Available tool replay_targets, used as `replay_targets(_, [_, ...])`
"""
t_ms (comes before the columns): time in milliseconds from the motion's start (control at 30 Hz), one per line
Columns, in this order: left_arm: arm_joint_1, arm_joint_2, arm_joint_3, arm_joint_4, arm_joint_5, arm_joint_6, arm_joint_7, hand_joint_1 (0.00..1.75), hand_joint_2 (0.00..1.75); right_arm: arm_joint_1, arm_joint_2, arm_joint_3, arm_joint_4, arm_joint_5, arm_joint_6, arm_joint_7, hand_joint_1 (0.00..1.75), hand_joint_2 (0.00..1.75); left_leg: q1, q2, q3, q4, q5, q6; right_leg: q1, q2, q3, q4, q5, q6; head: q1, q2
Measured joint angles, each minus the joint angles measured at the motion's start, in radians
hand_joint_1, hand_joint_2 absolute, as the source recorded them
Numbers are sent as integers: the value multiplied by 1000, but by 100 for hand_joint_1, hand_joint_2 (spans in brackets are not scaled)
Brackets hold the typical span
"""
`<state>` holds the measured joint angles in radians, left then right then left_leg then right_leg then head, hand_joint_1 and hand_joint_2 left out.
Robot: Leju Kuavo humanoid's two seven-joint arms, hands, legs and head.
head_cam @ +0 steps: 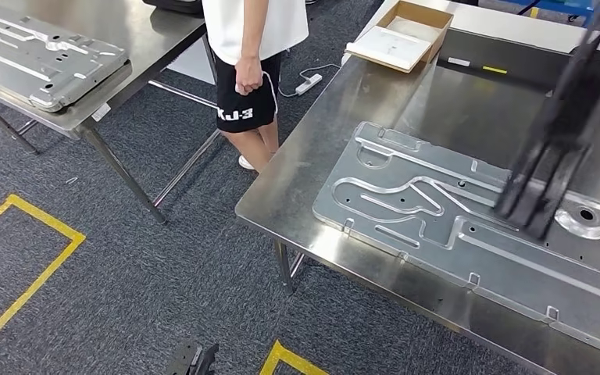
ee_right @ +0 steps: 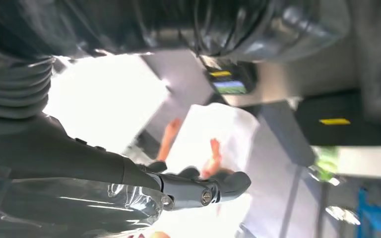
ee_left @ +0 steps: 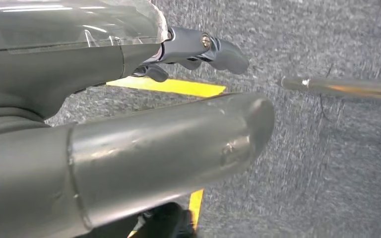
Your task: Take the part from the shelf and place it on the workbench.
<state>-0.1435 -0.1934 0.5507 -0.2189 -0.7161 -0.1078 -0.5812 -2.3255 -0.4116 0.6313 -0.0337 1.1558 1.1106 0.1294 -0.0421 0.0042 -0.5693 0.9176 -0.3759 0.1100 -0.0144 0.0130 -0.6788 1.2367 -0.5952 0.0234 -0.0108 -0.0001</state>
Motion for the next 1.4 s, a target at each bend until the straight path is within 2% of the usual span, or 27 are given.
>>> replay_targets(33, [1, -1, 0, 0, -1, 0, 0, 0, 0, 0, 0, 0, 2, 13, 15, -8, 0, 0, 6, 0, 0, 4, -3, -7, -7, -1, -12, 16, 8, 11, 0, 0])
replay_targets(67, [2, -1, 0, 0, -2, 0, 1, 0, 0, -3, 0, 1, 4, 25, 28, -19, 0, 0, 12, 1, -2, 12, -9, -17, -16, -3, -6, -5, 36, 24, 0, 0])
replay_targets(133, [4, -1, 1, 0, -3, 1, 2, 0, 0, -9, -1, 1, 7, 41, 22, -29, 0, 0, 23, 1, -12, 43, -26, -43, -38, -10, 39, -116, 106, 60, 0, 0])
replay_targets(167, [4, 0, 2, 0, -3, 2, 3, 0, 0, -13, -3, 1, 9, 44, 0, -22, 0, 0, 26, 0, -21, 66, -38, -56, -43, -10, 58, -161, 126, 68, -1, 0])
replay_targets(200, [3, 1, 3, 0, -3, 3, 3, 0, 0, -13, -3, 1, 11, 45, -32, -9, 0, 0, 27, 0, -30, 86, -47, -65, -45, -8, 68, -184, 130, 65, -3, 0])
replay_targets(300, [4, 1, 5, 0, -3, 4, 2, 0, 0, -6, -2, 1, 13, 42, -106, 34, 0, 0, 28, -3, -41, 113, -60, -75, -38, 0, 66, -175, 119, 23, -8, 0])
replay_targets(367, [5, 1, 6, 0, -3, 4, 3, 0, 0, -8, 4, 1, 10, 57, -106, 37, 0, 0, 31, -3, -53, 146, -85, -85, -39, 2, 64, -171, 120, 10, -8, 0])
replay_targets(400, [5, 1, 6, 0, -3, 5, 3, 0, 0, -11, 8, 1, 8, 71, -107, 36, 0, 0, 33, -2, -71, 189, -111, -90, -38, 3, 65, -171, 120, 6, -9, 0])
replay_targets(467, [4, 0, 6, 0, -4, 8, 7, 0, 0, -13, 16, 1, 5, 94, -122, 45, 0, 0, 37, -1, -129, 320, -173, -94, -34, 6, 65, -171, 121, 2, -9, 0])
replay_targets(500, [4, -1, 6, 0, -4, 10, 10, 0, 0, -10, 19, 1, 5, 96, -141, 57, 0, 0, 37, -1, -158, 378, -193, -92, -30, 7, 65, -171, 121, 0, -9, 0])
replay_targets(533, [4, -2, 7, 0, -4, 11, 12, 0, 0, -4, 22, 1, 4, 90, -169, 70, 0, 0, 36, -1, -173, 407, -195, -86, -25, 9, 66, -171, 121, -1, -9, 0])
replay_targets(567, [4, -3, 7, 0, -4, 13, 13, 0, 0, 7, 24, -1, -1, 73, -215, 80, 0, 0, 34, -2, -170, 397, -178, -77, -20, 12, 66, -171, 121, -3, -9, 0])
replay_targets(600, [4, -5, 8, 0, -4, 16, 14, 0, 0, 24, 25, -6, -16, 48, -286, 83, 0, 0, 30, -3, -148, 348, -145, -64, -14, 15, 68, -172, 121, -4, -9, 0])
replay_targets(667, [4, -5, 10, 0, -4, 22, 17, 0, 0, 62, 20, -25, -57, -2, -450, 80, 0, 0, 17, -6, -83, 211, -84, -28, -7, 21, 71, -174, 121, -6, -8, 0])
replay_targets(733, [3, -6, 12, 0, -4, 25, 17, 0, 0, 90, 12, -48, -91, -24, -543, 76, 0, 0, 8, -8, -46, 135, -63, -3, -9, 21, 73, -180, 124, -4, -10, 0])
replay_targets(767, [4, -7, 13, 0, -4, 25, 17, 0, 0, 102, 6, -57, -102, -27, -556, 75, 0, 0, 7, -8, -40, 127, -64, 0, -9, 20, 74, -184, 126, 0, -10, 0])
replay_targets(867, [8, -13, 13, 0, -5, 26, 17, 0, 0, 133, -6, -78, -134, -31, -564, 74, 0, 0, 12, -5, -25, 86, -46, -12, -8, 10, 71, -182, 120, 11, -10, 0])
replay_targets(933, [9, -15, 14, 0, -4, 30, 17, 0, 0, 146, -14, -95, -156, -53, -604, 57, 0, 0, 16, 0, -15, 61, -33, -22, -7, 1, 38, -111, 75, 16, -10, 0])
replay_targets(1000, [9, -15, 15, 0, -3, 37, 20, 0, 0, 190, -35, -128, -201, -112, -710, 8, 0, 0, 17, 2, -15, 61, -33, -23, -8, -3, -18, 3, 24, 25, -10, 0])
replay_targets(1033, [10, -15, 15, 0, -3, 41, 22, 0, 0, 230, -54, -150, -239, -161, -783, -29, 0, 0, 17, 3, -15, 63, -35, -25, -9, -4, -38, 40, 18, 30, -10, 0])
replay_targets(1067, [12, -15, 16, 0, -3, 44, 24, 0, 0, 281, -76, -176, -288, -222, -855, -66, 0, 0, 18, 4, -15, 66, -37, -27, -10, -5, -43, 45, 30, 34, -10, 0])
replay_targets(1100, [14, -15, 17, 0, -3, 46, 27, 0, 0, 339, -102, -208, -346, -295, -925, -103, 0, 0, 19, 3, -15, 71, -40, -29, -11, -8, -28, 10, 61, 37, -10, 0])
replay_targets(1167, [19, -15, 19, 0, -3, 48, 31, 0, 0, 472, -152, -289, -479, -443, -1058, -165, 0, 0, 22, 0, -16, 83, -48, -35, -11, -13, 37, -122, 127, 34, -10, 0])
replay_targets(1233, [20, -16, 21, 0, -4, 55, 50, 0, 0, 637, -197, -379, -626, -554, -1192, -221, 0, 0, 24, -5, -18, 96, -55, -43, -3, -16, 79, -207, 152, 21, -10, 0])
replay_targets(1300, [21, -16, 22, 0, -5, 63, 85, 0, 0, 823, -230, -469, -784, -602, -1330, -277, 0, 0, 25, -9, -20, 101, -54, -52, 6, -16, 82, -213, 155, 9, -9, 0])
replay_targets(1367, [22, -17, 26, 0, -5, 63, 113, 0, 0, 994, -245, -548, -928, -600, -1439, -323, 0, 0, 24, -10, -25, 110, -62, -60, 0, -16, 81, -215, 162, -3, -9, 0])
replay_targets(1400, [21, -17, 28, 0, -5, 60, 122, 0, 0, 1069, -247, -580, -991, -594, -1476, -339, 0, 0, 23, -10, -34, 132, -82, -65, -4, -17, 80, -218, 166, -9, -10, 0])
